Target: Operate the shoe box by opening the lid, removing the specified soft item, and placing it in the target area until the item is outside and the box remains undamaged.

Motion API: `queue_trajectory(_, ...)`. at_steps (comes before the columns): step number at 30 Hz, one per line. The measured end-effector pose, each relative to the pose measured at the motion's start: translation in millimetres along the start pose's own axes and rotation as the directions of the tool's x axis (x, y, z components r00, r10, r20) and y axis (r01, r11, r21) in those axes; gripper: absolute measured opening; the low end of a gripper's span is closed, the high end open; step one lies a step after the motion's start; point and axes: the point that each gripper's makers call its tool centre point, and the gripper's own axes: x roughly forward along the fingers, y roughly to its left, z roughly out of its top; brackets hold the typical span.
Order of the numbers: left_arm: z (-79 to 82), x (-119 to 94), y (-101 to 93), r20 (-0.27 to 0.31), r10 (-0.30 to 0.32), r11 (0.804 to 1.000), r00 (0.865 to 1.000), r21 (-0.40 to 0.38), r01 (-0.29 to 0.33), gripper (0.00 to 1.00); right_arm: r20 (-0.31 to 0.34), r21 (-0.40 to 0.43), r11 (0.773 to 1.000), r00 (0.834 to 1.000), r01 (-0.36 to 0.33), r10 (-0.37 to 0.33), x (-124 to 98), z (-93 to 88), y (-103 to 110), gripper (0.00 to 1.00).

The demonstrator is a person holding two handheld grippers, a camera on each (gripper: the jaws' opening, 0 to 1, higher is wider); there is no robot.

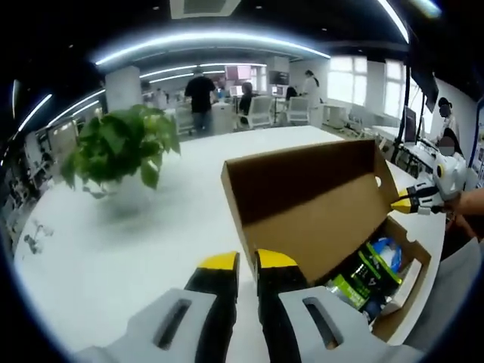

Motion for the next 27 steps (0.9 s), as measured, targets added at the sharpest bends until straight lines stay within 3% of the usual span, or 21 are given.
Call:
queue_trajectory(9, -27.7, -1, -8.5, -0.051, -0.006, 0.999, 0.999, -0.044, 0.003, 0.06, -0.013, -0.003, 1.0, 1.0, -0.01, 0.01, 2, 0.2, -1, 0.02)
queue_trajectory(14, -38.3, 3, -10.6, -0.075, -0.009, 0.999, 0.997, -0.048, 0.006, 0.01, -0.023, 0.0, 1.0, 1.0, -0.012, 0.012, 5, 0.2, -3, 0.02)
queue_trajectory(27, -36.1, 9, -12.4, -0.069, 0.002, 0.999, 0.998, -0.042, -0.005, 0.0, -0.046, 0.002, 1.0, 0.999, -0.025, 0.026, 11, -0.5, -7, 0.03)
